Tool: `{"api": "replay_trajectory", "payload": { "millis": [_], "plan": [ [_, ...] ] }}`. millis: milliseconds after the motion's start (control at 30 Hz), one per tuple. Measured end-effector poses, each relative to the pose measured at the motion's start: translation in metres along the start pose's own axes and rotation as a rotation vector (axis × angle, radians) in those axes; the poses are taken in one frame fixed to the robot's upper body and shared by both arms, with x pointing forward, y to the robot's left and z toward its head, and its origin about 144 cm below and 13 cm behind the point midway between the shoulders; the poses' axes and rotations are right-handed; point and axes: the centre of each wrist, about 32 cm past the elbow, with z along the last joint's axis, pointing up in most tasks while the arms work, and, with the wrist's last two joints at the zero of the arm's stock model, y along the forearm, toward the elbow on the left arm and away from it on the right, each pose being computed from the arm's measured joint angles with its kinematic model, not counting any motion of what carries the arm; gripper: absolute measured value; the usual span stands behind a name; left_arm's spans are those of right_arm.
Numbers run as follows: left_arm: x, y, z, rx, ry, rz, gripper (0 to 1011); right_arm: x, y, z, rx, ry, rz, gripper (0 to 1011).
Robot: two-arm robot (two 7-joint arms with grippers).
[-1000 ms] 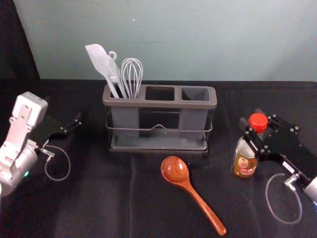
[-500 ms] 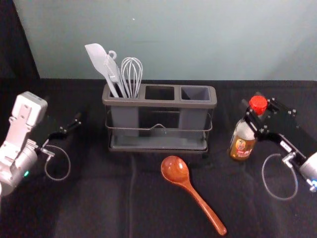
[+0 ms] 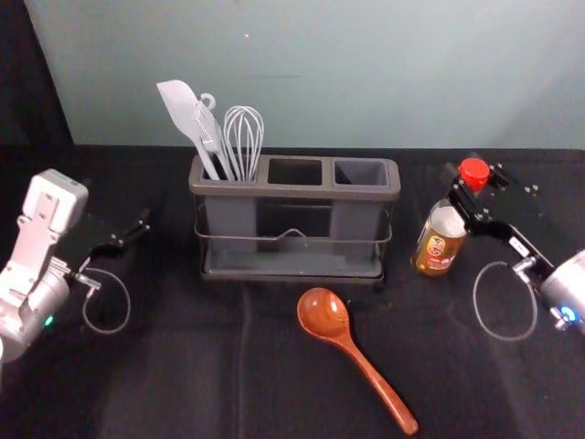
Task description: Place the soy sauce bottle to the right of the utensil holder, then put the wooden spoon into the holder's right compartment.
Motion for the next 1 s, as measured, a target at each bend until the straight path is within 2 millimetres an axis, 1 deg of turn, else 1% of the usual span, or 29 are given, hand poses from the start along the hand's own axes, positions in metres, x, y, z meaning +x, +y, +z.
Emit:
{"api": "replay_trajectory", "payload": {
  "millis": [500,1000],
  "plan": [
    [0.0,0.0,0.0,0.0,0.0,0.0,1000,0.007,0.024,-0.01,-0.014,0.035,-0.003,381],
    [0.0,0.0,0.0,0.0,0.0,0.0,1000,0.01,0.035,-0.02,-0.029,0.055,-0.019,381]
  ]
}}
